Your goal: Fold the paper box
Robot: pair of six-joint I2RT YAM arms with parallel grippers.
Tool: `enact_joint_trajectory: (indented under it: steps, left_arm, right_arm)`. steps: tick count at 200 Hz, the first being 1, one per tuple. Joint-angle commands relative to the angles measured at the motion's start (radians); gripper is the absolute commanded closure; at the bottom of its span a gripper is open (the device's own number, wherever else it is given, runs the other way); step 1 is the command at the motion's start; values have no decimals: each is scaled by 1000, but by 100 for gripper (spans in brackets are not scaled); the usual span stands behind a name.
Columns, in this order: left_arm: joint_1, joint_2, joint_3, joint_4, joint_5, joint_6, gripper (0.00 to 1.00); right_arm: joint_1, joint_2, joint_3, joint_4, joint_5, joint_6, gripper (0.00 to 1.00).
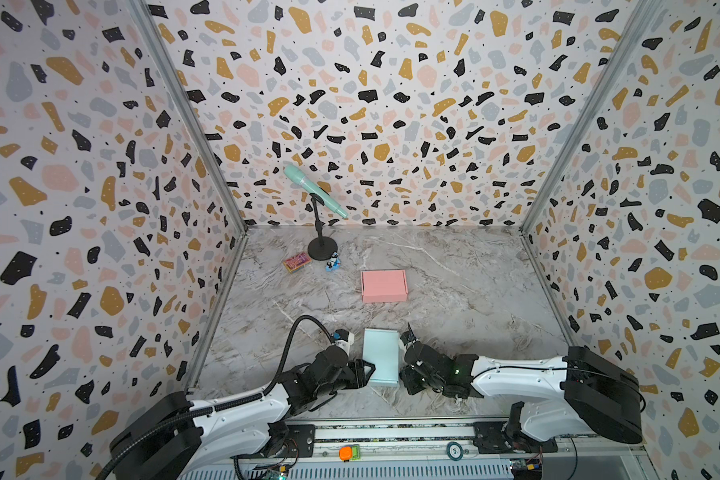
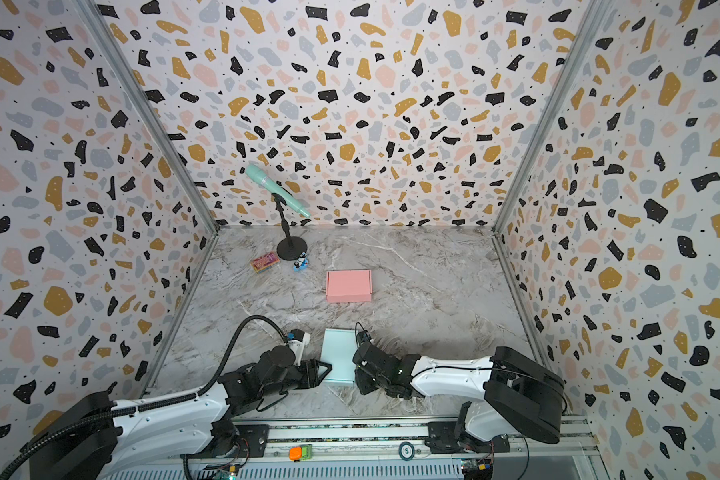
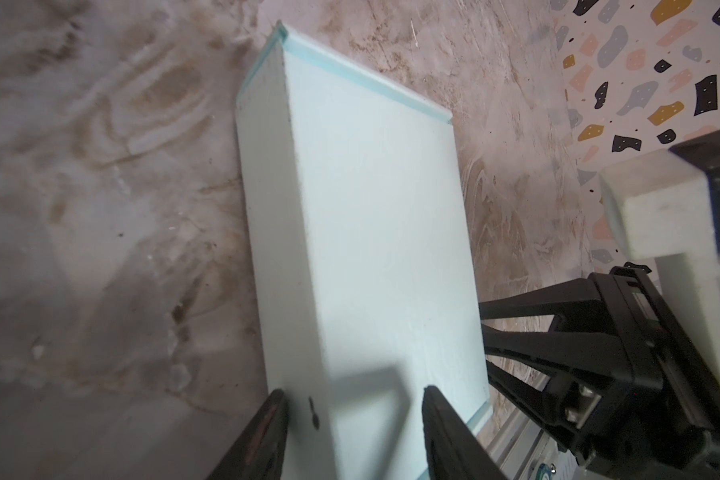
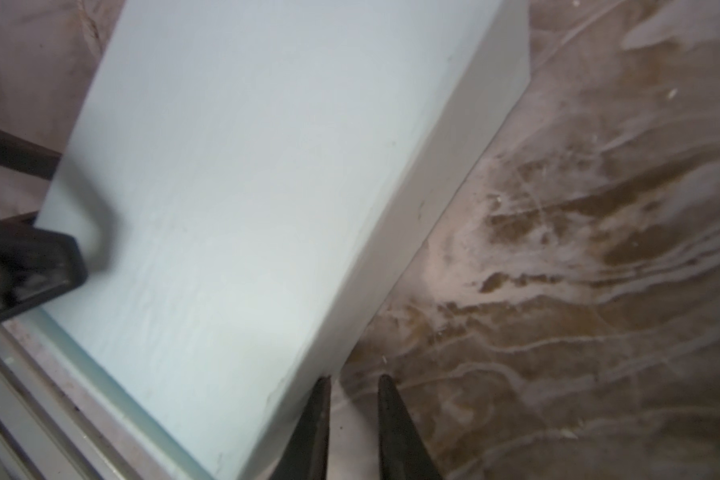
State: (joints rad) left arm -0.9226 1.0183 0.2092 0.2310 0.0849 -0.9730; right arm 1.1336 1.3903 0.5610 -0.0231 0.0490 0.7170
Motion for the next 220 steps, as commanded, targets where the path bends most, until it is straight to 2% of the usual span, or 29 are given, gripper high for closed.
enact_joint_trajectory:
  steps: [1, 67, 108, 161, 184, 220]
  left_arm:
    - [-34, -19, 10, 158, 102, -26, 47]
    - [-25, -129, -7, 27, 36, -13, 47]
    - [-25, -121, -2, -37, 29, 9, 46]
    - [-25, -97, 15, -37, 42, 36, 46]
    - [-25, -71, 48, -49, 33, 53, 46]
    - [30, -49, 110, -111, 53, 109, 46]
  right_arm:
    - [20, -10, 57, 181, -58, 1, 77]
    - [20, -160, -99, 75, -7, 71, 77]
    - [24, -203, -126, 33, 3, 90, 77]
    - [51, -218, -134, -9, 31, 122, 77]
    - [32, -215, -114, -32, 52, 99, 77]
    - [-43, -227, -76, -52, 43, 42, 87]
